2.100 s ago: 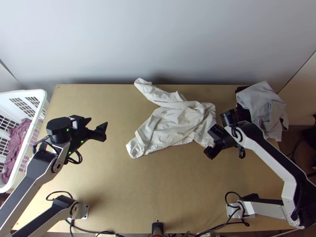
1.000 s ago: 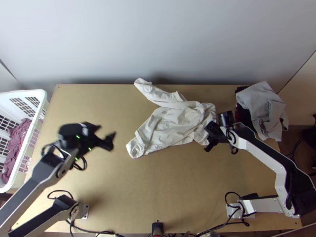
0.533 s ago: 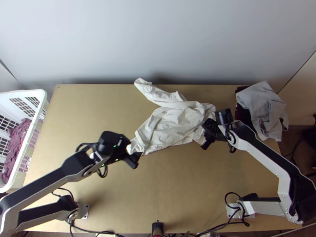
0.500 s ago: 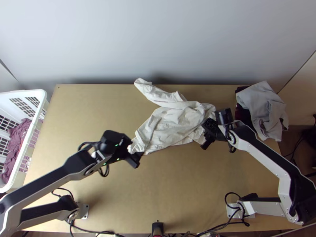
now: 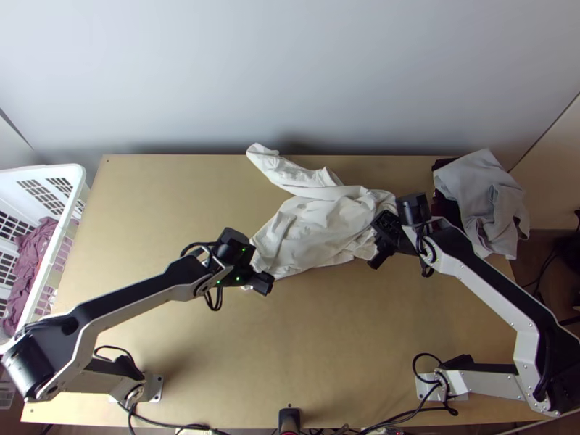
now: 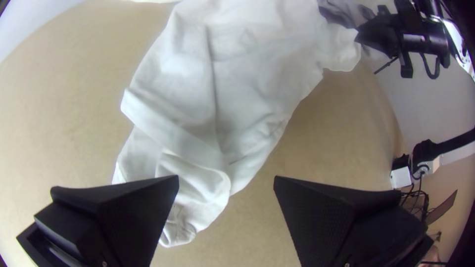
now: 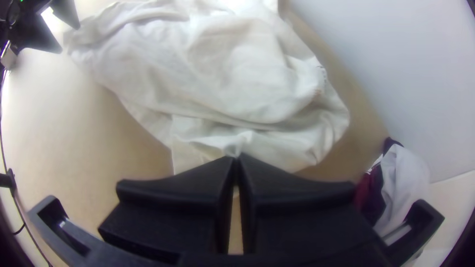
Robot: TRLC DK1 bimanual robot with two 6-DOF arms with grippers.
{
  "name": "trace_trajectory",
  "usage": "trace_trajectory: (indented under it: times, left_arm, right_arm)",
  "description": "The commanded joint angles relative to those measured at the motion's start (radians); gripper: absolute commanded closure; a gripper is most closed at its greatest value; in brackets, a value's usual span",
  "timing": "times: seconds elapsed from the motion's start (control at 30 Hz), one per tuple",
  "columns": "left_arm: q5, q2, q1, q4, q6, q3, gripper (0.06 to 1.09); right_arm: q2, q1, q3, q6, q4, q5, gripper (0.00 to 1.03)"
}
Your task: Fold the t-shirt
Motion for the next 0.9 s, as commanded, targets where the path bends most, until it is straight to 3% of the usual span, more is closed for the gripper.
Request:
trace_trajectory:
  times: [0.0,0.07,0.1,0.13,0.2,0.23,0.53,0.67,0.87]
  left_arm:
    - [0.013,0.092,0.030,0.026,-0.053,0.032,0.15]
    - [0.044,0.093,0.034,0.026,-0.072,0.046,0.17]
    - [0.076,0.090,0.039,0.027,-0.085,0.048,0.25]
    - [0.105,0.087,0.042,0.041,-0.105,0.048,0.40]
    - [0.160,0.087,0.047,0.072,-0.136,0.043,0.90]
    - [0.177,0.095,0.047,0.078,-0.148,0.043,1.06]
    - [0.251,-0.031,0.117,0.082,-0.138,-0.011,1.05]
    - [0.271,-0.186,0.186,0.010,-0.125,-0.014,1.05]
    - [0.432,-0.431,0.280,-0.140,-0.127,0.031,1.05]
  right_arm:
    - [0.006,0.001,0.028,0.002,-0.001,0.006,1.00]
    - [0.009,0.001,0.037,0.002,-0.001,0.012,1.00]
    - [0.010,0.001,0.038,0.004,-0.001,0.014,1.00]
    - [0.015,-0.001,0.041,0.004,-0.001,0.019,1.00]
    - [0.015,-0.004,0.038,0.002,-0.001,0.026,1.00]
    - [0.015,-0.006,0.035,0.002,-0.001,0.028,1.00]
    - [-0.028,-0.038,0.153,0.028,-0.037,0.029,1.00]
    - [-0.036,-0.053,0.385,0.096,-0.196,0.002,1.00]
    - [-0.039,-0.052,0.640,0.139,-0.300,-0.032,1.00]
